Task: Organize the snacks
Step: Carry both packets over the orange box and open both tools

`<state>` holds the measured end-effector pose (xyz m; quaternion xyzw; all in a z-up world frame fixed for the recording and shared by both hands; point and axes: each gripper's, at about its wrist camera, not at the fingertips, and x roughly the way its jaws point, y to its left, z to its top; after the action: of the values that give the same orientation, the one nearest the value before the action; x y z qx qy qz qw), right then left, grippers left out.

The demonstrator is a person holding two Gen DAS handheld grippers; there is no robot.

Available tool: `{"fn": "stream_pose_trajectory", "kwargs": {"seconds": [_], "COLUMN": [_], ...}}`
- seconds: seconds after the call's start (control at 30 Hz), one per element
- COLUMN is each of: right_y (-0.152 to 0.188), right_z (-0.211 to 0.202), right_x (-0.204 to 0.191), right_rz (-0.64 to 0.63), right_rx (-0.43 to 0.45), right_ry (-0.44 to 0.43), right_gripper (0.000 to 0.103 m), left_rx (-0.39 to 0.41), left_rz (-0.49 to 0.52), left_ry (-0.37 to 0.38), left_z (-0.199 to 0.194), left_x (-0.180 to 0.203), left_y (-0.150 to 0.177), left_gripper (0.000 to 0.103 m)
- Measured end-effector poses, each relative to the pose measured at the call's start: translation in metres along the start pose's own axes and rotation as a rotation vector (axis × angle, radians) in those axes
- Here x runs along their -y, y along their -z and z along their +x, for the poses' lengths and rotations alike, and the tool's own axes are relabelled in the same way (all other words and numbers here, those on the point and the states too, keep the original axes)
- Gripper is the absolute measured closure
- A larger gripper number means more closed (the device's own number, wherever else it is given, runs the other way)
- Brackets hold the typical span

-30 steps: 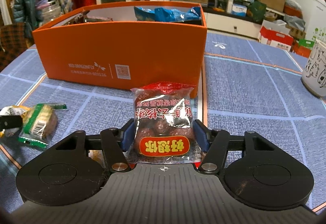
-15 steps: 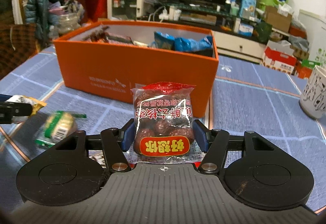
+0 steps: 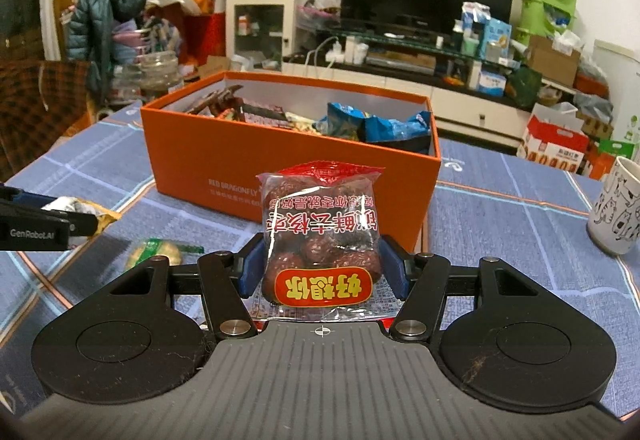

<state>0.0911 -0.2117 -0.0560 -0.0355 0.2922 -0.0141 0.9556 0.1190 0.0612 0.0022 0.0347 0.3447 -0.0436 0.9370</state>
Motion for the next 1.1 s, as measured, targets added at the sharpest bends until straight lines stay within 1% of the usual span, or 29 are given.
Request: {"fn": "stream_pose_trajectory", "kwargs": {"seconds": [0.27,0.43,0.57,0.63,0.7,0.83,0.9,0.97,1.1], "right_y": [-0.002,-0.002,-0.005,-0.006,-0.009,-0.022,-0.026,-0.029,-0.037], "right_z": [-0.004,-0.005,-0.012,-0.017,-0.022,-0.034,-0.039,-0.042,-0.039], "right_x": [-0.003,-0.004,-0.004,-0.004,-0.003,-0.002,-0.001,0.003,0.012], "right_rz": [0.003,0.002,0.008,0.014,0.023,0.040,0.044,0.049,0.088], "right_rx": [0.003,0.007,0.019,0.031,0.044,0.089,0.107,0.113,0.109], "right_ry": [-0.008,-0.009,-0.013,-0.013,-0.016,-0.018,-0.015,-0.013,-0.023], "right_gripper": [0.054,0.054,0.054,0.054,0.054,0.054,0.054,0.054,0.054], "left_rx": [0.026,0.056,0.067,0.086,0.118,0.207,0.230,0.242,0.239], "left_rz": [0.008,0.022,-0.003,-0.017,-0.025,-0.020,-0.023,-0.025,-0.029], "left_ry": [0.003,0.001,0.028,0.042,0.056,0.080,0.099,0.116,0.151], "left_z": [-0.007,-0.015,-0.023,-0.030,-0.041,-0.063,-0.067,-0.069,-0.064], "left_x": [0.002,0.004,0.000,-0.003,-0.005,-0.007,-0.008,-0.007,-0.001], "left_y": [-0.004,-0.007,-0.012,-0.016,-0.022,-0.036,-0.042,-0.047,-0.061], "left_gripper": [0.056,0.056,0.056,0.056,0.056,0.056,0.056,0.056,0.056]}}
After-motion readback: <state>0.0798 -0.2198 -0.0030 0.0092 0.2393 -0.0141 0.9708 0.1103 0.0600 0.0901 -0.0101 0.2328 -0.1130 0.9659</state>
